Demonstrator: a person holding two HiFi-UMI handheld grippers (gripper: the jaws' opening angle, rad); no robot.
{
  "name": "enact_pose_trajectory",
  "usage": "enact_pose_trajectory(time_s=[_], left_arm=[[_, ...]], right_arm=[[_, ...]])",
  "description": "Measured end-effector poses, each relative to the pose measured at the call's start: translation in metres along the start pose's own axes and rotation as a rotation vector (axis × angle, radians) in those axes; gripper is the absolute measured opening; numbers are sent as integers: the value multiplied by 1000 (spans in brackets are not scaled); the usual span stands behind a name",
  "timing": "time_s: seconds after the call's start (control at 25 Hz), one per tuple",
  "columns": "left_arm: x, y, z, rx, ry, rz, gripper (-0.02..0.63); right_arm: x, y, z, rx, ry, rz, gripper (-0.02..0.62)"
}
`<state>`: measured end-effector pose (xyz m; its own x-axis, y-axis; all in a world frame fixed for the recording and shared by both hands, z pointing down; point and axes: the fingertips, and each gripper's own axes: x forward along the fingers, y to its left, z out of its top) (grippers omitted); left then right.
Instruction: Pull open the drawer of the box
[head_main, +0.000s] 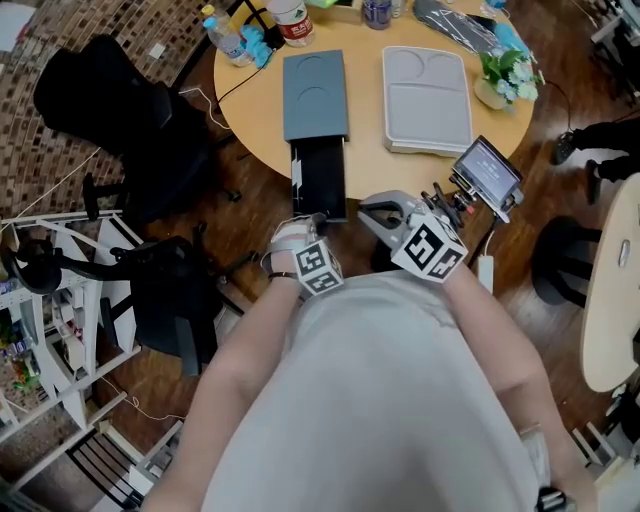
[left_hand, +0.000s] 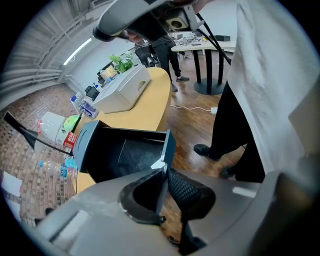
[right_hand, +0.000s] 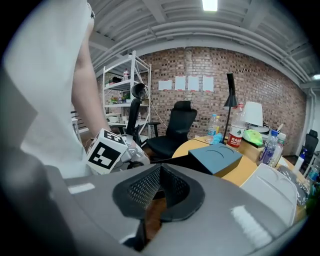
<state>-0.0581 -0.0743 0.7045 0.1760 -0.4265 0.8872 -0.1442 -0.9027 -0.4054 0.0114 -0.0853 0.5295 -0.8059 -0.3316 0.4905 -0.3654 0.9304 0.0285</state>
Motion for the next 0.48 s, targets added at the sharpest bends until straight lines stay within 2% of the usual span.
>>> enact_pose_trajectory(time_s=[0.2, 0.48], left_arm=[[1, 1, -3, -39, 12, -6, 54], [-14, 8, 6, -109, -55, 44, 74]], right_arm=[[-3, 13, 2, 3, 11, -10, 3], [-10, 25, -7, 12, 28, -34, 3]])
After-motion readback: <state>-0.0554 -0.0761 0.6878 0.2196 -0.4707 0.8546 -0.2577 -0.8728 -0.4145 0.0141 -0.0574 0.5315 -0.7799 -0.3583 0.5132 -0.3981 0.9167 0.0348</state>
